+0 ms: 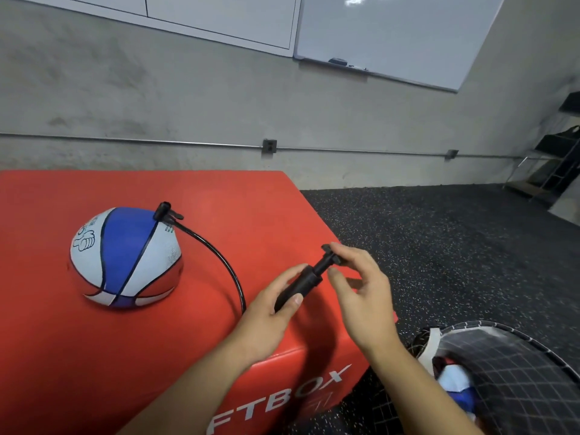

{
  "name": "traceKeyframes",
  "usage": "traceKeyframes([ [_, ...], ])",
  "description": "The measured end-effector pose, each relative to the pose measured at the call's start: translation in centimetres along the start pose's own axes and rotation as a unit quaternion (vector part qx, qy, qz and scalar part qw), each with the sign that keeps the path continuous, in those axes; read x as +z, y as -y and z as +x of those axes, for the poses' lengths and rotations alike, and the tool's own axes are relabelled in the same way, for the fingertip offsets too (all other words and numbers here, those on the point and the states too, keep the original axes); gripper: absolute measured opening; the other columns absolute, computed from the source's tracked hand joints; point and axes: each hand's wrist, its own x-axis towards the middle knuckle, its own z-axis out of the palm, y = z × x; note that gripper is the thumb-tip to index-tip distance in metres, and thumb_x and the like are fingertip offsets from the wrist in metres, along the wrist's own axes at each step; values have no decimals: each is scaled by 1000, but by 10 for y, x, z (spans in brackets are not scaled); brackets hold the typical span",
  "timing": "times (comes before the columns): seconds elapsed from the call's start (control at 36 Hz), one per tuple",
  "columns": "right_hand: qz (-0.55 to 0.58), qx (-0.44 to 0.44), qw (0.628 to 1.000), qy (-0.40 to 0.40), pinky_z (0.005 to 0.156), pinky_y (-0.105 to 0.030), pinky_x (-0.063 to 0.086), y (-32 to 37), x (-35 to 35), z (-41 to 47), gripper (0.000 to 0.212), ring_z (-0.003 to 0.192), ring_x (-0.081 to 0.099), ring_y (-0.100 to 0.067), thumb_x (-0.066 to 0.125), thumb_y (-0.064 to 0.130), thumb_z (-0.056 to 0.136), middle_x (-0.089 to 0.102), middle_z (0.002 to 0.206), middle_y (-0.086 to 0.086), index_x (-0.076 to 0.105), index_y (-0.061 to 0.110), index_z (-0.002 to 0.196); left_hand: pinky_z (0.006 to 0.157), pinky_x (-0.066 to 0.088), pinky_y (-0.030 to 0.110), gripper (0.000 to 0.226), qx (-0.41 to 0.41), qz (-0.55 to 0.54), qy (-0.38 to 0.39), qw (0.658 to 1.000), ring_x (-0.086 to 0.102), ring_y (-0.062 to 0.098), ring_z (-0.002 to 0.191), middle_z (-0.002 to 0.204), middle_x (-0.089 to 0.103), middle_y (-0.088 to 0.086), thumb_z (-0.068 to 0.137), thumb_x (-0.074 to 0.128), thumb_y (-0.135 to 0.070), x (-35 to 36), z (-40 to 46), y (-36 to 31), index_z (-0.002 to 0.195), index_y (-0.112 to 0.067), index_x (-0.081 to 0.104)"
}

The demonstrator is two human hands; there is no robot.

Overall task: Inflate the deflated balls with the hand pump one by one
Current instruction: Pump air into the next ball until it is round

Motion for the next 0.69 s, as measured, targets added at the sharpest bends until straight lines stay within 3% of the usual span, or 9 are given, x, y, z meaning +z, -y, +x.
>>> traceKeyframes([
  [0.08, -3, 6, 1000, 14, 81, -32, 58, -3, 2, -5, 31, 114, 69, -15, 71, 8, 97, 70, 120, 13, 74, 30, 119, 84, 44, 23, 46, -1, -7, 2, 1000, 58, -11, 101, 126, 68, -25, 106, 60, -22, 1, 0, 1, 143, -47, 51],
  [0.19, -1, 5, 1000, 6, 79, -19, 54, -4, -2, -7, 26, 108, 69, -8, 69, 10, 100, 70, 115, 14, 73, 31, 115, 88, 44, 28, 49, 6, 10, 7, 1000, 60, -8, 106, 136, 66, -23, 98, 58, -37, 4, 2, 3, 143, -54, 52],
  [0.25, -10, 4, 1000, 7, 81, -20, 53, -5, -6, -6, 28, 108, 69, -8, 69, 9, 99, 71, 114, 14, 72, 33, 113, 93, 42, 31, 49, 11, 13, 9, 1000, 59, -8, 106, 138, 65, -21, 98, 58, -36, 6, 2, 4, 143, -54, 52],
  [0.39, 9, 1, 999, -30, 89, -46, 57, -4, -16, 6, 23, 111, 68, -16, 64, 17, 100, 72, 116, 11, 71, 35, 113, 114, 40, 32, 49, 11, 27, 16, 999, 58, 1, 130, 140, 64, -20, 102, 60, -29, 4, 0, 3, 146, -49, 52],
  [0.5, 45, 7, 995, -88, 96, -59, 55, -2, -35, 22, 21, 109, 70, -19, 64, 22, 97, 73, 114, 5, 71, 31, 115, 95, 43, 31, 51, 9, 47, 23, 999, 58, -12, 97, 130, 66, -26, 107, 58, -19, 3, -2, 5, 145, -53, 51],
  [0.69, 64, 9, 984, -166, 86, -46, 61, 4, -59, 35, 25, 103, 70, -14, 58, 7, 105, 74, 116, 0, 71, 23, 120, 84, 42, 29, 51, 1, 73, 39, 997, 57, -10, 80, 101, 64, -35, 108, 57, -20, 4, -3, 4, 145, -54, 50],
])
